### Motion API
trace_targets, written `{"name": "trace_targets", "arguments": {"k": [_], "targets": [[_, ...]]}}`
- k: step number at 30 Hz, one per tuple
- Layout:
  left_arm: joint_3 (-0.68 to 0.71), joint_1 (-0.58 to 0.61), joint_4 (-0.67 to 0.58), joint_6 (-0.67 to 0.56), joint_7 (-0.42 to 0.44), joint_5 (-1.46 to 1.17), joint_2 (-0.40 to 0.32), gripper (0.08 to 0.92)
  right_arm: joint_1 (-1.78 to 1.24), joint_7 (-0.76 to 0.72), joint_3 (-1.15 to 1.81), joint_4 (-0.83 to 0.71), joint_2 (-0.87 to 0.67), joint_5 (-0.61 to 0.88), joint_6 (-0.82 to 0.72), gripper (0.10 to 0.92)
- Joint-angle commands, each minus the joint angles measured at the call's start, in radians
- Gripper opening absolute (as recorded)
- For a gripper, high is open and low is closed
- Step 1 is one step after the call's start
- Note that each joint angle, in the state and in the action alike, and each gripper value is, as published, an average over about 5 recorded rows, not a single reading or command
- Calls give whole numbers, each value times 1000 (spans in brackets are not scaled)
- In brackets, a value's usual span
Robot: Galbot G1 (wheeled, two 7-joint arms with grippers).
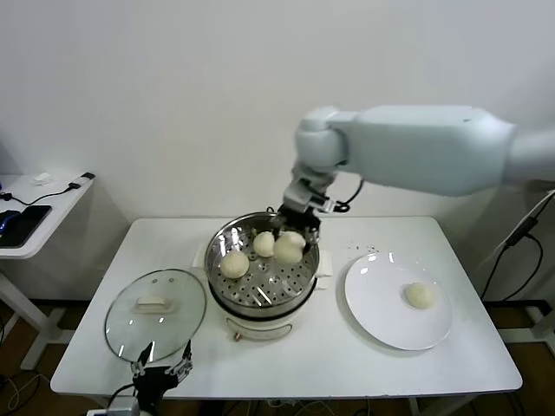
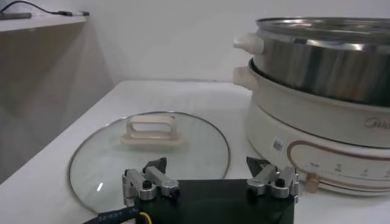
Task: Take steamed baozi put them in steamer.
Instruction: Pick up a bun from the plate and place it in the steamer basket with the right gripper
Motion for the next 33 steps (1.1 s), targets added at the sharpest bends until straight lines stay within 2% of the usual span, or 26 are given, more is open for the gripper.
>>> {"name": "trace_targets", "arguments": {"k": [1, 22, 28, 33], "targets": [[0, 2, 3, 1, 0, 0, -2, 823, -155, 8, 27, -67, 136, -144, 155, 670], [-2, 4, 8, -4, -3, -7, 1, 823, -280, 34, 38, -235, 204, -186, 189, 680], [0, 6, 4, -5, -4, -6, -1, 823, -265, 27, 47, -253, 201, -162, 202, 794], [2, 9, -3, -5, -3, -4, -3, 823, -188, -10, 47, -235, 171, -84, 217, 822]]}}
